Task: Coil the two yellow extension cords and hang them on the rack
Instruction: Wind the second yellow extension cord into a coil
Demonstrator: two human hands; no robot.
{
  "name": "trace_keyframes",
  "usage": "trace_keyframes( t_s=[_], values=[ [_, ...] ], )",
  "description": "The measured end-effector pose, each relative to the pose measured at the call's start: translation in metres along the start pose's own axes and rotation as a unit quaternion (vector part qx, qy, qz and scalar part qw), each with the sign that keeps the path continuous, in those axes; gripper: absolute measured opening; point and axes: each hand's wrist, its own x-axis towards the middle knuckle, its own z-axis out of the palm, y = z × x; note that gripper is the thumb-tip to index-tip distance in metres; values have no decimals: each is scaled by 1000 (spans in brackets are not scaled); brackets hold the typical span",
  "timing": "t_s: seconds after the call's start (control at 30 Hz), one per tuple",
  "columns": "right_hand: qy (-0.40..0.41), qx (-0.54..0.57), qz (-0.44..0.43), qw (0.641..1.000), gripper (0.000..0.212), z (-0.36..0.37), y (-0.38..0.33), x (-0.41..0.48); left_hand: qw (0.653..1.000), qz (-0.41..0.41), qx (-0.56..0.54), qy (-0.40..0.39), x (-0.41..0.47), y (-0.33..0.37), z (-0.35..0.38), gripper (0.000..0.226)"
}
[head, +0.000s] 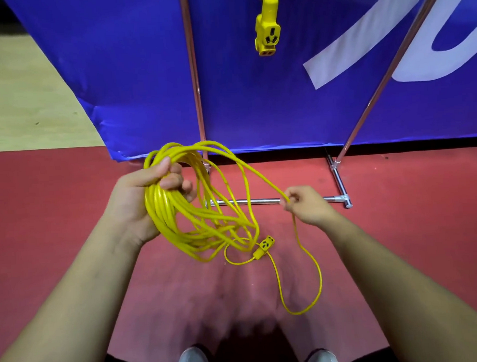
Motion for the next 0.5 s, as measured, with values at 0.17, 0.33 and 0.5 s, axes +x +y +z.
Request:
trace_keyframes(
  t_s=[0.17,0.33,0.5],
  values=[
    [-97,117,122,981,20,30,21,-7,1000,11,-12,16,0,5,-3,19],
    [-55,242,162,955,10,30,-24,-9,997,27,36,68,7,4,-14,24],
    [-153,-13,31,988,15,6,-79,-29,989,16,116,92,8,-3,-20,29]
  ],
)
